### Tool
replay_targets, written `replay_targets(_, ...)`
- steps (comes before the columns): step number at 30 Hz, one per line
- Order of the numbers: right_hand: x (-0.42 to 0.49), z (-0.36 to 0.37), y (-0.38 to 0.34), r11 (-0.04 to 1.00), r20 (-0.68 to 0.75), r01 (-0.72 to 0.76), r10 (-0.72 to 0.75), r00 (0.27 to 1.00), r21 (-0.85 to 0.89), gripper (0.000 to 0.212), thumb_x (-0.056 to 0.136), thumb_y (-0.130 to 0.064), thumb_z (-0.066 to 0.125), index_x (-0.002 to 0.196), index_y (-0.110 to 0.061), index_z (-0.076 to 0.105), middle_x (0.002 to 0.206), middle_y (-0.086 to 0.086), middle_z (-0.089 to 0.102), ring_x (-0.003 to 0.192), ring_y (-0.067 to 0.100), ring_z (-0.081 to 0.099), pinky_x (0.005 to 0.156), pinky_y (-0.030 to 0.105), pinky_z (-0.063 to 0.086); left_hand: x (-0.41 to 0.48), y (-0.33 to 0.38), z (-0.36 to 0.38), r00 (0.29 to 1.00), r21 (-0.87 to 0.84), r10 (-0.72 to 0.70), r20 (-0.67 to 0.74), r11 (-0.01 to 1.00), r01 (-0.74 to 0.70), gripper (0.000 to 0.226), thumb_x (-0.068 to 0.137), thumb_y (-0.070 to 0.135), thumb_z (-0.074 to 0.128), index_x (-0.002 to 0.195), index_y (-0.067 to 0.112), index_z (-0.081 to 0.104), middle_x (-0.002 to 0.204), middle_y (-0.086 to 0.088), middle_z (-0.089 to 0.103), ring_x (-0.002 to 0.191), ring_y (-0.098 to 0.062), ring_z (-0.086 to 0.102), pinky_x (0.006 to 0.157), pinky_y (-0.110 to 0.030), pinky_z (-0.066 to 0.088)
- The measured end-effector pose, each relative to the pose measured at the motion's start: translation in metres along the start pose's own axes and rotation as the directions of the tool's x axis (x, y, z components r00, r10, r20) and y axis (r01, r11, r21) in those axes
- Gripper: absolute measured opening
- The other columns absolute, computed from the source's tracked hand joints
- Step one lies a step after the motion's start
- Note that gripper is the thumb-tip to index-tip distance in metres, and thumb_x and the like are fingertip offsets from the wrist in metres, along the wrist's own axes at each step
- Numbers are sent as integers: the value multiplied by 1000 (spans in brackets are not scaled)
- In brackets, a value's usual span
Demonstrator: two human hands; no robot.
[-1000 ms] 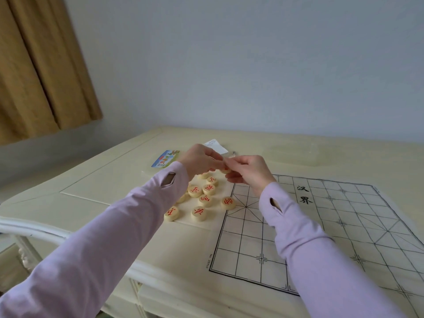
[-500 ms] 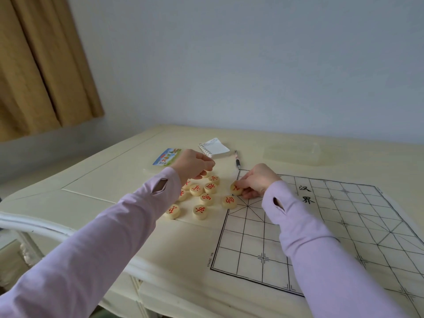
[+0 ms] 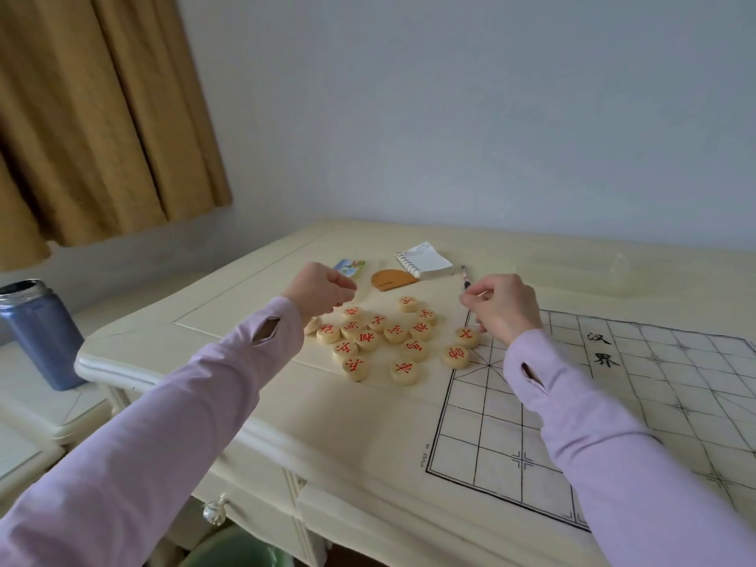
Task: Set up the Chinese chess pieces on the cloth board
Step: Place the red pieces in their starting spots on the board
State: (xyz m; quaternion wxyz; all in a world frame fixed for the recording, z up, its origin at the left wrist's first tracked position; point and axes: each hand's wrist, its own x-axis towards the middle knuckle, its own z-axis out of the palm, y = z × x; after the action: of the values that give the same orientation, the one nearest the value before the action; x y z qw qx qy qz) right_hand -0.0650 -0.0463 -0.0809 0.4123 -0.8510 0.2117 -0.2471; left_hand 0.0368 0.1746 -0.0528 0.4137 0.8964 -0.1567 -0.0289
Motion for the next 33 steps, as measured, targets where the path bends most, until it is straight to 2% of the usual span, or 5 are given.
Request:
replay_targets(10,-12,11,-13,977,22,181,-184,983,110,19,87,-16,63,105,-9,66,72,-8,57,51,13,57,45,18,50,-10,3,8,981,220,137,138,961,-165,24,87,17,64,110,12,66,83,1,67,64,-3,60,42,-3,36)
replay_targets(14,-14,10,-13,975,34,179,-185,982,132,21,87,-16,63,107,-9,65,81,3,62,52,14,57,50,24,51,-10,14,14,957,369,160,243,897,-244,33,88,24,63,120,17,63,110,2,66,87,-9,57,76,-17,44)
replay_targets(19,-13,8,-12,975,45,167,-175,984,144,22,87,-16,62,108,-9,64,87,8,66,54,14,57,50,30,55,-7,22,21,925,533,124,359,787,-312,38,89,20,58,127,18,57,120,2,62,108,-16,58,93,-25,44)
replay_targets(28,-13,8,-12,974,58,151,-162,985,167,22,88,-16,61,109,-10,64,86,8,66,55,14,58,52,31,55,0,19,24,928,593,88,362,746,-302,8,86,23,63,85,18,56,83,-1,54,75,-18,46,72,-26,40)
replay_targets(33,-14,8,-13,976,64,150,-162,985,161,21,88,-16,61,108,-10,64,86,8,67,55,14,58,52,30,55,-1,18,22,939,558,83,333,786,-267,12,81,24,69,86,14,64,81,0,56,73,-17,48,69,-27,41)
